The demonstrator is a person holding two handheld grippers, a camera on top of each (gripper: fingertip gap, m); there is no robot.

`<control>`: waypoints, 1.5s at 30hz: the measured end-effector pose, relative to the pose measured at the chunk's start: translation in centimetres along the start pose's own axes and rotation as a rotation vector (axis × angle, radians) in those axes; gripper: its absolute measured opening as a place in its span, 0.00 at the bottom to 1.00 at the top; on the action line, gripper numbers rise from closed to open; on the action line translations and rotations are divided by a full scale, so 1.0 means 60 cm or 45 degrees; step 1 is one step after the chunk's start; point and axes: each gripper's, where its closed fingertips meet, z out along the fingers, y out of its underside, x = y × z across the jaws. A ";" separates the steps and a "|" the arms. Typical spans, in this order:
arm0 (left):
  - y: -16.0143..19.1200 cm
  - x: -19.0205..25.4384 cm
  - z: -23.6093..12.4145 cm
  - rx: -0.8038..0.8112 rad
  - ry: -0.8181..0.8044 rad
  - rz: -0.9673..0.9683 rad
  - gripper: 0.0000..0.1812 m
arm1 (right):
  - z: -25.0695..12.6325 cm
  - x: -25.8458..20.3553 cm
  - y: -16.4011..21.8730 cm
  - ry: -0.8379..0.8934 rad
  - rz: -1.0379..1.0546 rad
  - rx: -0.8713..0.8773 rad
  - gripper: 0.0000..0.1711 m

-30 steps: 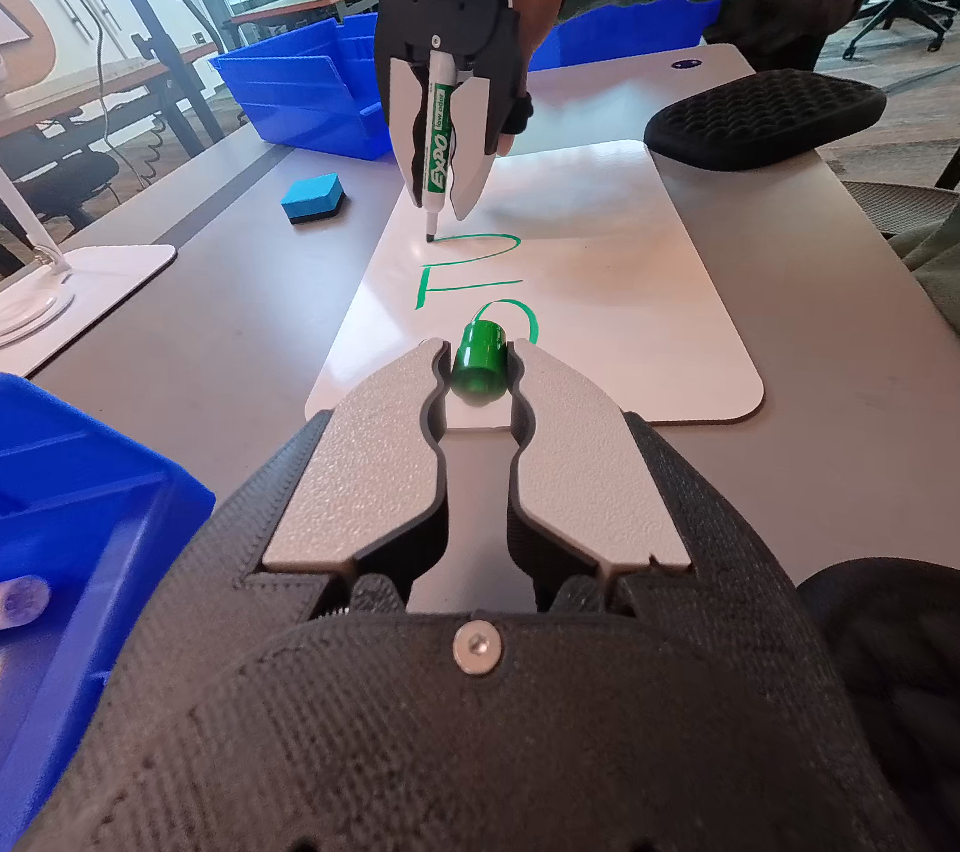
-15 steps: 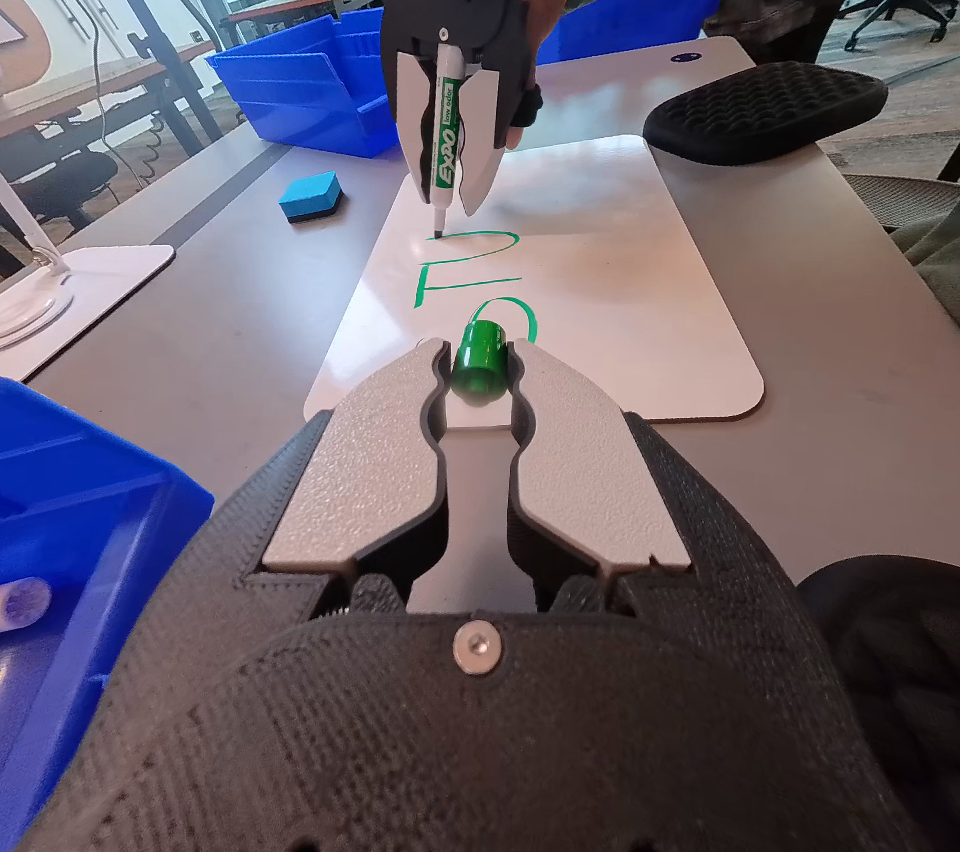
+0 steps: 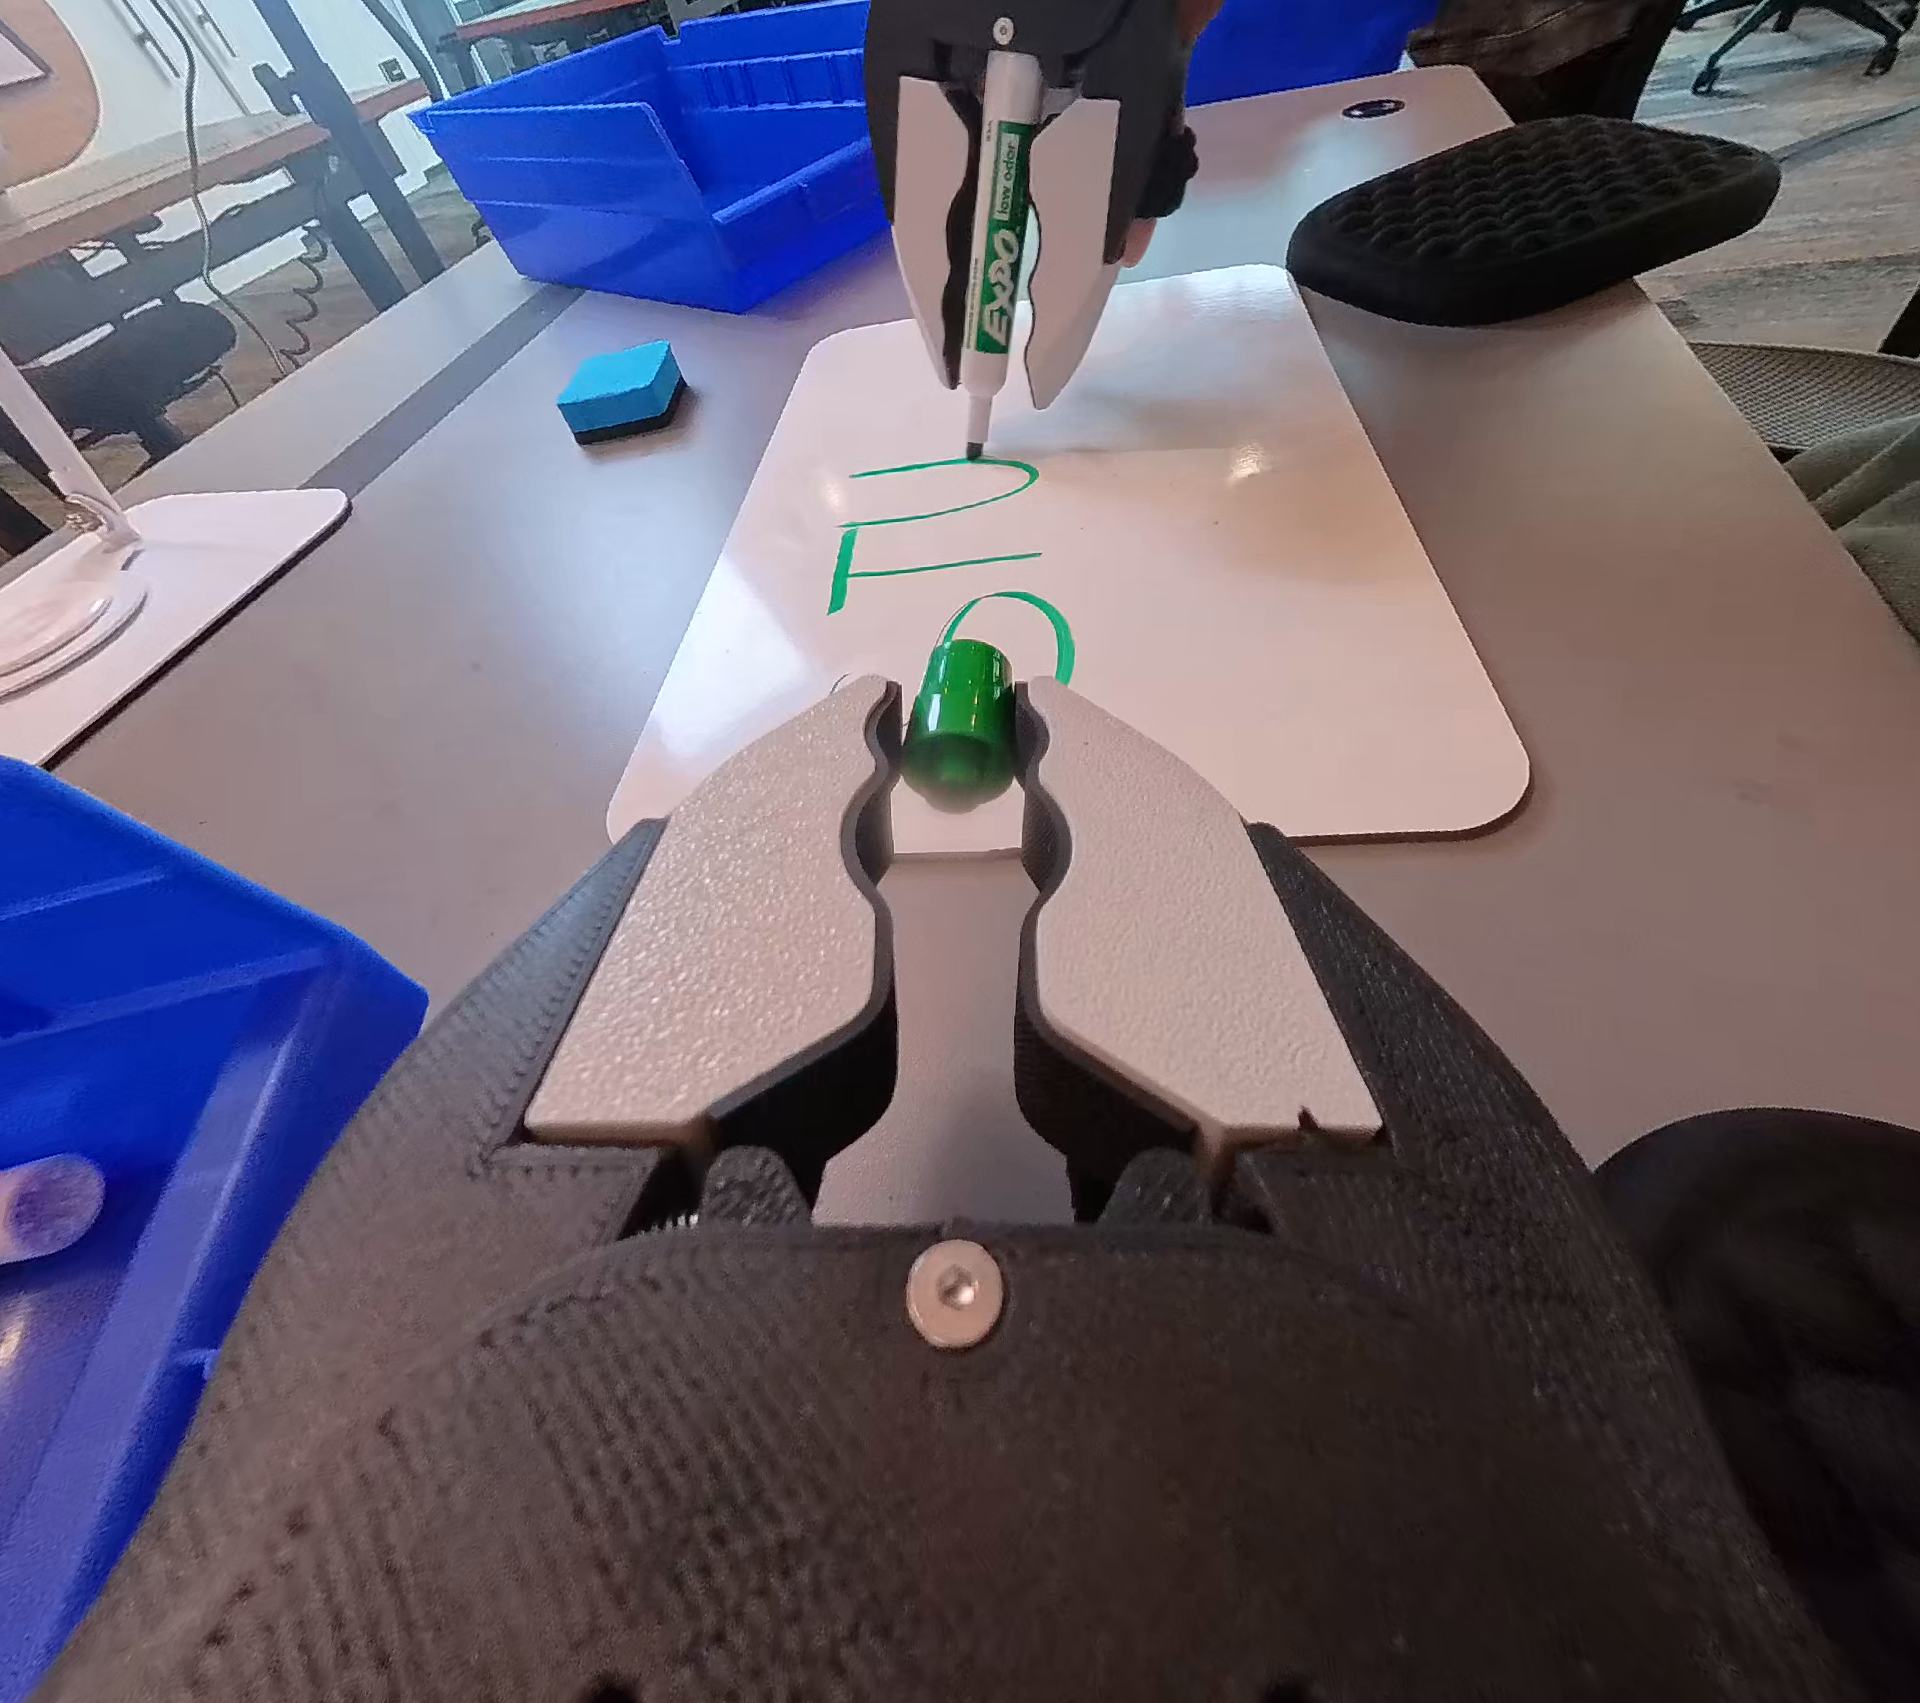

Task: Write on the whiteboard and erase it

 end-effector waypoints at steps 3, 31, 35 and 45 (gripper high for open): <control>0.000 0.000 0.000 -0.001 0.000 0.000 0.11 | -0.004 -0.015 0.007 -0.014 0.002 -0.005 0.19; -0.001 0.001 -0.002 0.006 0.003 -0.011 0.11 | 0.006 0.073 -0.016 0.124 0.020 0.052 0.19; -0.001 0.001 -0.002 0.007 0.003 -0.012 0.11 | 0.009 0.076 -0.018 0.129 0.014 0.050 0.19; -0.001 0.001 -0.002 0.005 0.004 -0.008 0.11 | 0.015 0.074 -0.013 0.129 -0.003 0.015 0.19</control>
